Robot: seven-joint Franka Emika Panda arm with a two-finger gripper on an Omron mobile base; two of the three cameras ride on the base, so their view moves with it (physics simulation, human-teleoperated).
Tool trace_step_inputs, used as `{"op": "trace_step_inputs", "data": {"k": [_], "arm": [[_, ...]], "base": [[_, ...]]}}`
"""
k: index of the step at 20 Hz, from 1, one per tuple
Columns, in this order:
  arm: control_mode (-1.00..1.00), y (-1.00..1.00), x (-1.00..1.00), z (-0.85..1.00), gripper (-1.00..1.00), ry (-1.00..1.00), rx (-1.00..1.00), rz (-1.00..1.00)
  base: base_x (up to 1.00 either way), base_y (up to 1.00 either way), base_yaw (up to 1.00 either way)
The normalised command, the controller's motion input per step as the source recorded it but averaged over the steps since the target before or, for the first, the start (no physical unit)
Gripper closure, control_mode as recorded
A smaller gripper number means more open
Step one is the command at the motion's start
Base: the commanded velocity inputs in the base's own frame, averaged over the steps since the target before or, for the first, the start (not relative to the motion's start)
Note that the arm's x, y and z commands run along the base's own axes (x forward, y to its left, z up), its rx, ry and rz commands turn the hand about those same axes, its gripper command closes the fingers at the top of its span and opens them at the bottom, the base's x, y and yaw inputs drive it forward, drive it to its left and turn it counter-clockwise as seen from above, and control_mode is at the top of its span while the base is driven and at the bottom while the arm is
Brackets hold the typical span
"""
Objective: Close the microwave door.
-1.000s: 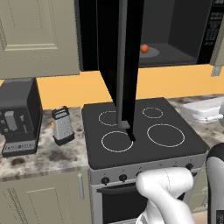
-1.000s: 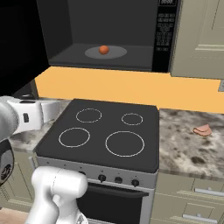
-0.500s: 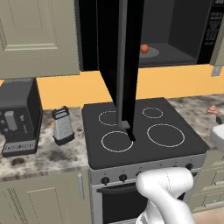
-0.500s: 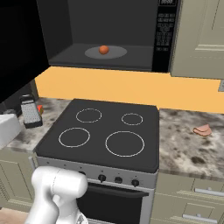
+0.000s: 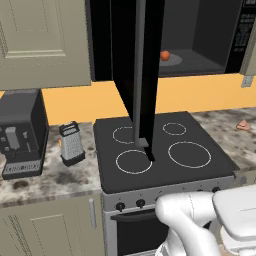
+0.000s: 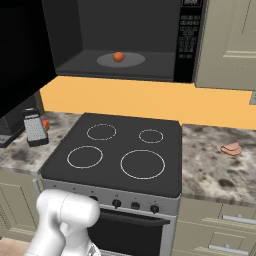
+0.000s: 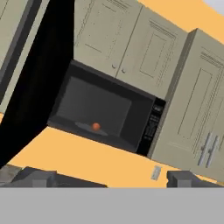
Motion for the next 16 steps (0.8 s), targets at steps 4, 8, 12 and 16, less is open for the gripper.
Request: {"op": "trace_step_inputs", "data": {"k": [4, 8, 12, 16], "arm": [[-1.0, 1.0, 0.0, -0.13, -1.0, -0.03, -0.09, -0.19], [-1.0, 0.79, 0.18, -0.3, -1.0, -0.16, 0.13, -0.09], [-1.0, 0.71, 0.83, -0.5, -1.0, -0.17, 0.27, -0.02], [-1.0, 0.58, 1.0, -0.16, -1.0, -0.1, 0.13, 0.0]], "base": [[0.0, 0.0, 0.0], [0.0, 0.0, 0.0], [0.0, 0.0, 0.0], [0.0, 0.0, 0.0]]}}
